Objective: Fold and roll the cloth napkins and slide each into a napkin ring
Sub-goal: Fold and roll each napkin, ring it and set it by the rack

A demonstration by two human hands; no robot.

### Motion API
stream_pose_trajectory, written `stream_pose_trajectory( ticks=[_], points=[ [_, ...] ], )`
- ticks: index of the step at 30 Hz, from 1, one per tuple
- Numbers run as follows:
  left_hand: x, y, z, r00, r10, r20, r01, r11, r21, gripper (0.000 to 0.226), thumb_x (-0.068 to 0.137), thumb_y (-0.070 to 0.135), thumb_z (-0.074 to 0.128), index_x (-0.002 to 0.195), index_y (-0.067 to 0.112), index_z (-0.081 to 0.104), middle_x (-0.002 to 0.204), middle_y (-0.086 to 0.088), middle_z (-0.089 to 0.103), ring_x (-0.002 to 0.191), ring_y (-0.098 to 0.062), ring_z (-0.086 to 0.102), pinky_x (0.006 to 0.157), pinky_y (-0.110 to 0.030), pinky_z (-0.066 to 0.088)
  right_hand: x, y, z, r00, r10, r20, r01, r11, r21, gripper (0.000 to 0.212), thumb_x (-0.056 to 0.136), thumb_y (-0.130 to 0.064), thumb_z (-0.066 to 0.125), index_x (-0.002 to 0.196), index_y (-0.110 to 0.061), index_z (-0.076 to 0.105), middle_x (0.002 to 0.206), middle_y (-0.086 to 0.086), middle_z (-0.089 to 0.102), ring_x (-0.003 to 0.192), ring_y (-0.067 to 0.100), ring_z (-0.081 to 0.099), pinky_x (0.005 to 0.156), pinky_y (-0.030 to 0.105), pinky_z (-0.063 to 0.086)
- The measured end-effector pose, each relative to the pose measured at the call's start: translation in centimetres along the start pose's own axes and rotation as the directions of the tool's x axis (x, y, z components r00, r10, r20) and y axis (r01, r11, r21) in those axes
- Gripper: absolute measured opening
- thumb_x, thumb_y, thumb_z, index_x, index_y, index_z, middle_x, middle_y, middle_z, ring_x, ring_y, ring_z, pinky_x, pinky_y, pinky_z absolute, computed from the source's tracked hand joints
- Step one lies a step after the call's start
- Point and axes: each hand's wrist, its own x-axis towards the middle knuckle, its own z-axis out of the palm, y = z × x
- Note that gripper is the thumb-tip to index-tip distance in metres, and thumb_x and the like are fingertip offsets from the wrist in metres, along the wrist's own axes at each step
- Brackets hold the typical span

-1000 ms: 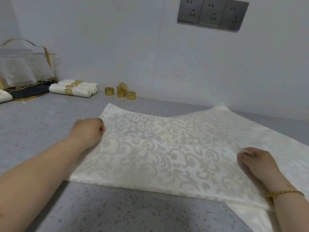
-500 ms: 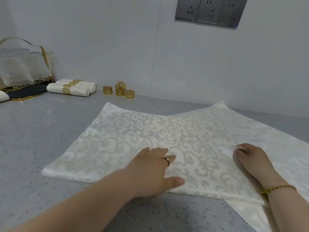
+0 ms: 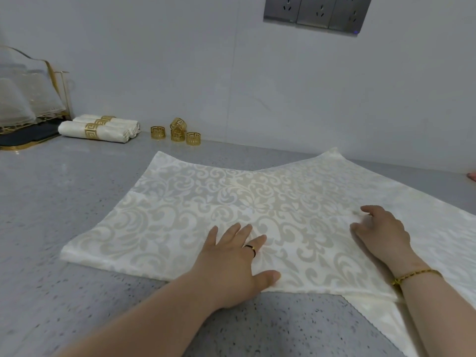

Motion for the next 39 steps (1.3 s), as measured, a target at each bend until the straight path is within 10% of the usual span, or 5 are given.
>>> stream_pose_trajectory(
  ticks=[5,20,39],
  points=[
    [-0.1,0.0,0.0,0.998,-0.056,0.006,0.056,0.998,-0.006,0.075,0.085,0.069,0.023,0.145,0.034,-0.006,0.154,0.007,-0.016,0.14,-0.01,-0.02,0.112,-0.045,-0.017,0.5,-1.7,-1.2,0.991,-0.109,-0.076,0.101,0.989,-0.107,0.049,0.089,-0.023,0.053,0.135,-0.012,0.039,0.141,0.015,0.036,0.129,0.034,0.029,0.104,0.038,0.024],
    [0.6,-0.9,-0.3,0.985,-0.164,0.055,0.165,0.986,-0.017,0.092,0.074,0.079,0.029,0.143,0.036,-0.014,0.151,0.008,-0.026,0.136,-0.015,-0.03,0.103,-0.055,-0.023,10.3,-13.2,6.1,0.914,-0.278,0.297,0.352,0.906,-0.236,0.051,0.093,-0.024,0.043,0.14,-0.017,0.027,0.141,0.008,0.041,0.128,0.028,0.038,0.104,0.033,0.028],
    [0.2,-1.4,-0.3,0.992,-0.121,-0.043,0.118,0.991,-0.065,0.091,0.073,0.08,0.024,0.143,0.036,-0.013,0.151,0.007,-0.024,0.138,-0.013,-0.026,0.106,-0.049,-0.024,8.1,-13.6,2.6,0.856,-0.504,0.116,0.516,0.848,-0.12,0.004,0.087,-0.011,0.046,0.087,-0.012,0.05,0.091,0.006,0.053,0.088,0.026,0.049,0.071,0.025,0.032]
  ],
)
